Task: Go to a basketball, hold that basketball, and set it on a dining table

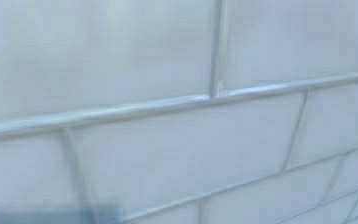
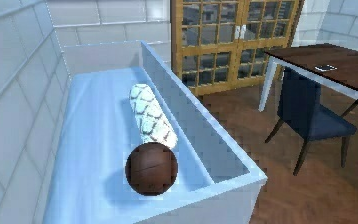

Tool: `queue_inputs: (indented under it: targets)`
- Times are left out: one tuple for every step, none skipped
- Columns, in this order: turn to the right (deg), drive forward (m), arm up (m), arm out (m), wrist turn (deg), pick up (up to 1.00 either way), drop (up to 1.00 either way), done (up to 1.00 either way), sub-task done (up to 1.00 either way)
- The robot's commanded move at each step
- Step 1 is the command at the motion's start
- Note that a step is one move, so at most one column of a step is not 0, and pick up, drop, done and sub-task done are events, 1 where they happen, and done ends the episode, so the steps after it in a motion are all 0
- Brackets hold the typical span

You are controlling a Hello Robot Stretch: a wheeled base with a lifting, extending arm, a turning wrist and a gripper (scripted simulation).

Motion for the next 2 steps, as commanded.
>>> queue_inputs:
  targets:
    - [0.0, 0.0, 0.5, 0.0, 0.0, 0.0, 0.0, 0.0, 0.0]
    - [0.0, 0.0, 0.3, 0.0, 0.0, 0.0, 0.0, 0.0, 0.0]
